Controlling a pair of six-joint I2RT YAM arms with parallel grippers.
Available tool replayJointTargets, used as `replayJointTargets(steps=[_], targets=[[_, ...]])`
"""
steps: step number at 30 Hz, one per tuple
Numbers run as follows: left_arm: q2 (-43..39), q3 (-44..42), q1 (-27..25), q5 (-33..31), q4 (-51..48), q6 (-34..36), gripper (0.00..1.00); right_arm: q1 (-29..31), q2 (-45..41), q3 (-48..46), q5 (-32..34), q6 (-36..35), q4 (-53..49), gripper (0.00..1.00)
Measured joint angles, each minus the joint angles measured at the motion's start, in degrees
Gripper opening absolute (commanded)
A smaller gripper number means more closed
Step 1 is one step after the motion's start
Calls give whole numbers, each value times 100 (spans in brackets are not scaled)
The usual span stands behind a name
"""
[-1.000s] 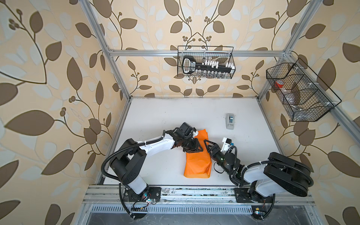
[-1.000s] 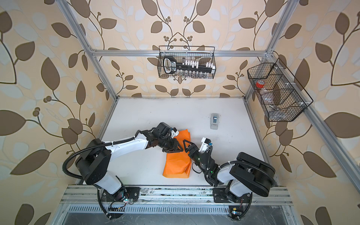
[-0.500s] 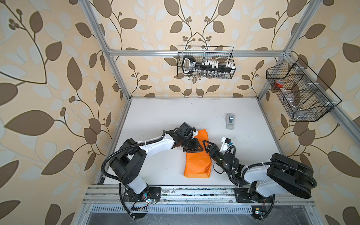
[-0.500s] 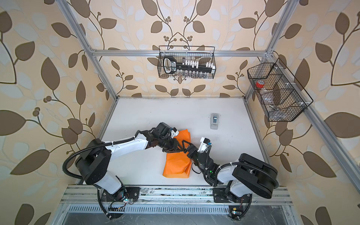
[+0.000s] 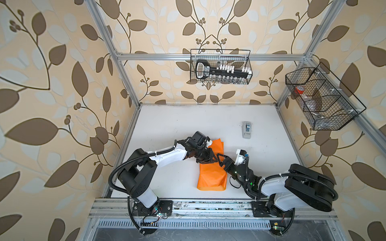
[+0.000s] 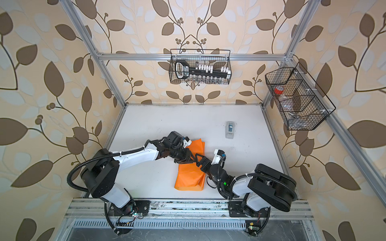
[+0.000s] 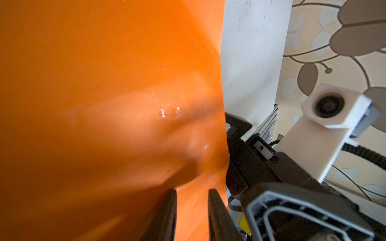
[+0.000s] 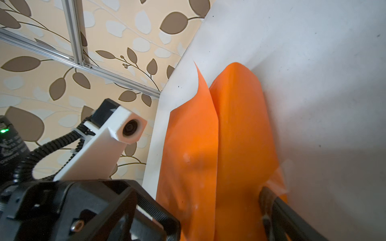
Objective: Wrap the gift box in paper
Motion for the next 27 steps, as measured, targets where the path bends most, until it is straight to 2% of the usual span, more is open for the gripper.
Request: replayJointTargets(steps=[3,6,12,15,20,27], targets=[[-2,0,0,0,0,-2,29,-9,-114,-79,-2,0,74,92],[-7,0,0,-4,0,-4,29,-155,-614,-328,-66,-13,-22,91],[-7,0,0,-4,0,-9,29,-461,-2339,-352,-313,-240,-1207,95],[-7,0,0,-7,0,-11,29,-520,-2750,-162,-542,-376,-1731,95],[-7,0,0,-7,0,-15,29,-503,-2603,85,-883,-455,-2006,94],[-11,0,0,-13,-4,-17,29,-278,-1609,540,-1226,-455,-1775,92]])
